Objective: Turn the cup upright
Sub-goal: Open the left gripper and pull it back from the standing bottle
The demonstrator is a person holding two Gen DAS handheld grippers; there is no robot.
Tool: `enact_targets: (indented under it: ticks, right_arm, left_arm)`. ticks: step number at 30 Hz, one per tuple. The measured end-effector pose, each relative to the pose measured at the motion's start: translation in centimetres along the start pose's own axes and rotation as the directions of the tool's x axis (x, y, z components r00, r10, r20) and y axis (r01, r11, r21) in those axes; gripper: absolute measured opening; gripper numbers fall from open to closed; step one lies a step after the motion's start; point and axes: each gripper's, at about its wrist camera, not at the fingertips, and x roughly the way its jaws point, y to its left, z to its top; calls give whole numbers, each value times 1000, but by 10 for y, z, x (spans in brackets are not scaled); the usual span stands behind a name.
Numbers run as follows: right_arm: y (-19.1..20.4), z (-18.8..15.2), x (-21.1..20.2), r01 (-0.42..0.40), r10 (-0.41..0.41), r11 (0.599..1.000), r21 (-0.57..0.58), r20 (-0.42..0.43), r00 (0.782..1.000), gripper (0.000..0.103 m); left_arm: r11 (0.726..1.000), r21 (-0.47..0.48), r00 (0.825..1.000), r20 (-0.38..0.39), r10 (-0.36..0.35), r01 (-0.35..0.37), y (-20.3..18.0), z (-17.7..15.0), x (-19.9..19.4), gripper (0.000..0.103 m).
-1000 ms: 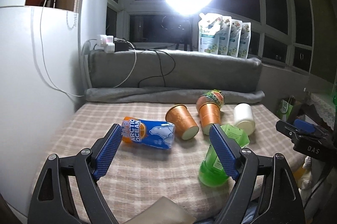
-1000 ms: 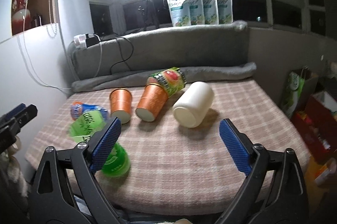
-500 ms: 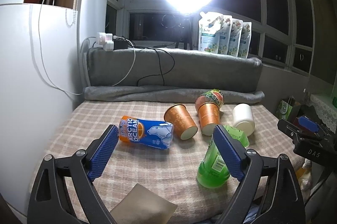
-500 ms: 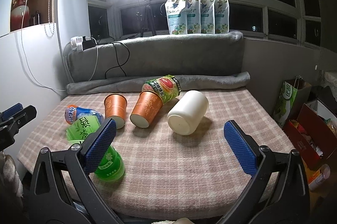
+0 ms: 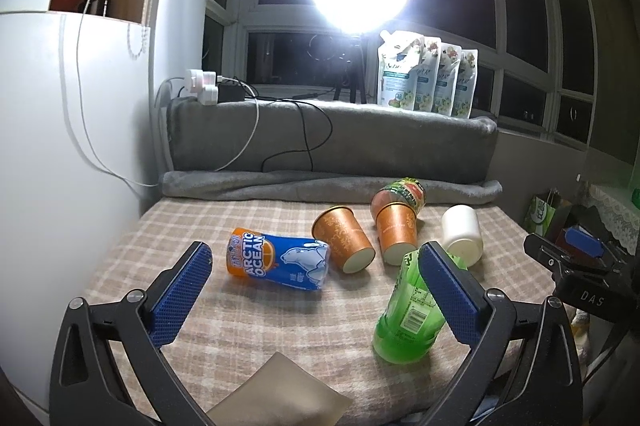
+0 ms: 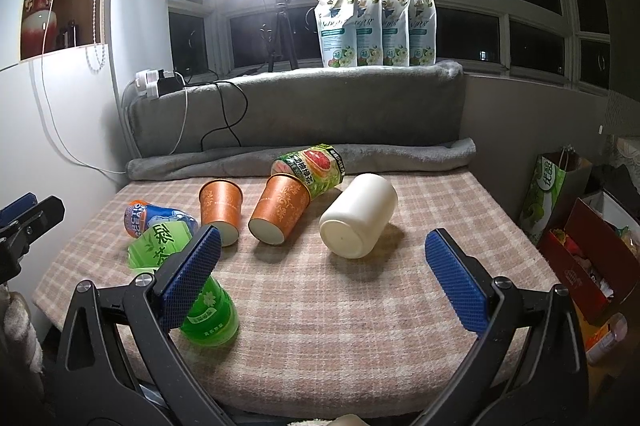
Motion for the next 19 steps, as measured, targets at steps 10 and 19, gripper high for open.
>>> enact_targets:
  ticks: [10, 19]
  right_arm:
    - [1, 0, 0, 0, 0, 1000, -2, 0, 1000, 103]
    - [0, 0, 0, 0, 0, 1000, -1, -1, 1000, 103]
  left_arm:
    - [1000, -7, 1000, -10, -8, 8, 2, -1, 2, 103]
    - [1000, -5, 1000, -3, -3, 2, 2, -2, 3, 103]
